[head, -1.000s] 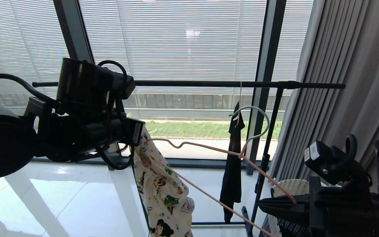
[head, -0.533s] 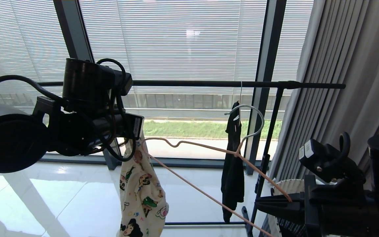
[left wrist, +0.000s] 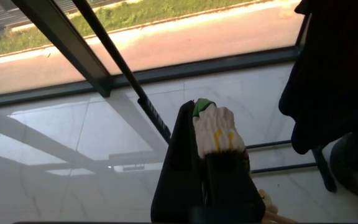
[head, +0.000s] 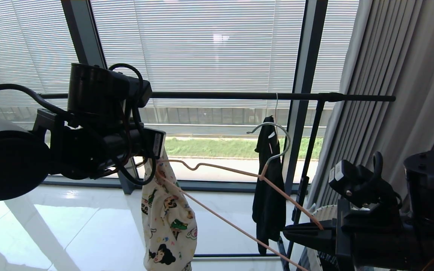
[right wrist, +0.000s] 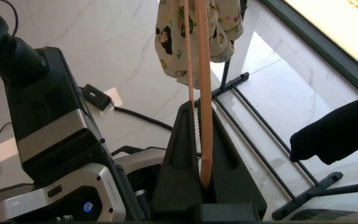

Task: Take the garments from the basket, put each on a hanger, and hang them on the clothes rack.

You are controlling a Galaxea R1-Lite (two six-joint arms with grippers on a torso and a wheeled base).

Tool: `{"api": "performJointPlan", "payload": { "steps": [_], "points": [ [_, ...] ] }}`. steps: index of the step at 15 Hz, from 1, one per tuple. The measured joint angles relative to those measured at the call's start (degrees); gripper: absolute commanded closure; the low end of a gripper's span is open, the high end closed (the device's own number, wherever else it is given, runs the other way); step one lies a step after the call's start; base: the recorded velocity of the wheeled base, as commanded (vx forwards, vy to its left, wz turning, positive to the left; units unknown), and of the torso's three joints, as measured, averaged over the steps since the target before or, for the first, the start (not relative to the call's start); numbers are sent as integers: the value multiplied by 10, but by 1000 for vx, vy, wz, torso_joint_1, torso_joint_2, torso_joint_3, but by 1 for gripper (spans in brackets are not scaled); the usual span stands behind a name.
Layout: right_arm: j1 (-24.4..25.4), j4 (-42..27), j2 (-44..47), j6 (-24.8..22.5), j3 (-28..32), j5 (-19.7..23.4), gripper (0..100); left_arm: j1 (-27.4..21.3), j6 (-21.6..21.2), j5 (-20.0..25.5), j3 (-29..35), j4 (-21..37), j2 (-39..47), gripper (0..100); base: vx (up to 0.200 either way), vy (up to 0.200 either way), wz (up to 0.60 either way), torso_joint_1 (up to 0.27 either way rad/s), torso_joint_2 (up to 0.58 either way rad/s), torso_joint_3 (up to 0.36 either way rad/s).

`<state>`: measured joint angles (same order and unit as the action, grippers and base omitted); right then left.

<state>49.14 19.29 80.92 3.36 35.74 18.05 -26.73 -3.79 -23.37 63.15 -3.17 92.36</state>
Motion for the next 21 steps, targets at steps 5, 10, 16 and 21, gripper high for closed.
{"api": "performJointPlan", "payload": {
  "steps": [5, 10, 16, 21],
  "points": [
    [-4, 26, 38, 6, 36, -10, 100, -5, 4, -39, -1, -3, -2, 100, 0, 0, 0, 0, 0, 0],
    [4, 102, 78, 59, 47, -61, 100, -7, 5, -51, -3, -30, -1, 100, 0, 0, 0, 0, 0, 0],
    [20, 105, 109, 60, 57, -75, 100, -43, 13, -60, -4, -31, -2, 100, 0, 0, 0, 0, 0, 0],
    [21, 109, 141, 73, 89, -98, 100, -111, 89, -86, -6, -31, -2, 100, 0, 0, 0, 0, 0, 0]
  ]
}}
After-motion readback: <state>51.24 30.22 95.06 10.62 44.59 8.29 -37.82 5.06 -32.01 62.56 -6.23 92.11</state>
